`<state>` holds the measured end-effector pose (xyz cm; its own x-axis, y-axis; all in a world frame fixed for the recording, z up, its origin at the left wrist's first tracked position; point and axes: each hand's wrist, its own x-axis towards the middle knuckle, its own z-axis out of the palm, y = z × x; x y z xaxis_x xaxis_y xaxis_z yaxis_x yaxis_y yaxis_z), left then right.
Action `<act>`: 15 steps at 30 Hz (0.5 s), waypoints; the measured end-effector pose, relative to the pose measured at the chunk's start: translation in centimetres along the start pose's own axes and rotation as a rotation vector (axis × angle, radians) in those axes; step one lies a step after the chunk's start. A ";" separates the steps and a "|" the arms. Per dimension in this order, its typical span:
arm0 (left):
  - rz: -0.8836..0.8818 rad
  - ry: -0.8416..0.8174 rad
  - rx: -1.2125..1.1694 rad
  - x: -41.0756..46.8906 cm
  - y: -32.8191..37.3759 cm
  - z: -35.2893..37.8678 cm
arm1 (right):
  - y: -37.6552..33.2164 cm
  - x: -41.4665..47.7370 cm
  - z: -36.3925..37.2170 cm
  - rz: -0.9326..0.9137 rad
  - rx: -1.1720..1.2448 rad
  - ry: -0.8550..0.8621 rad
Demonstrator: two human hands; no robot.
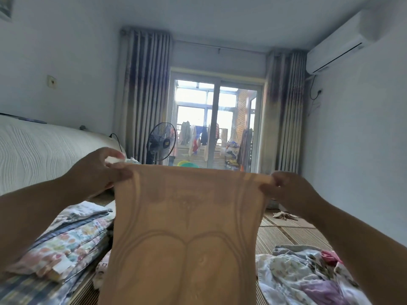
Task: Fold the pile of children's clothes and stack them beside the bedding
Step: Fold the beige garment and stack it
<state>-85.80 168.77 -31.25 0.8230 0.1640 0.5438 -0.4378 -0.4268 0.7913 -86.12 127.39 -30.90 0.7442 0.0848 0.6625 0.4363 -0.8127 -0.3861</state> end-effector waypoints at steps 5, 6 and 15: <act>0.013 -0.137 -0.128 -0.4 0.6 0.0 | -1.6 1.3 -0.7 0.245 0.780 0.057; 0.028 -0.139 -0.229 -0.4 0.8 0.2 | -1.7 1.6 -1.0 0.251 0.881 0.026; -0.129 -0.025 -0.365 0.0 2.1 5.6 | -2.3 3.5 -0.7 0.642 0.894 -0.035</act>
<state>-84.72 162.86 -31.18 0.8861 0.1723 0.4302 -0.4267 -0.0587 0.9025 -84.88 129.16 -27.19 0.9714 -0.1765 0.1591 0.1612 -0.0024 -0.9869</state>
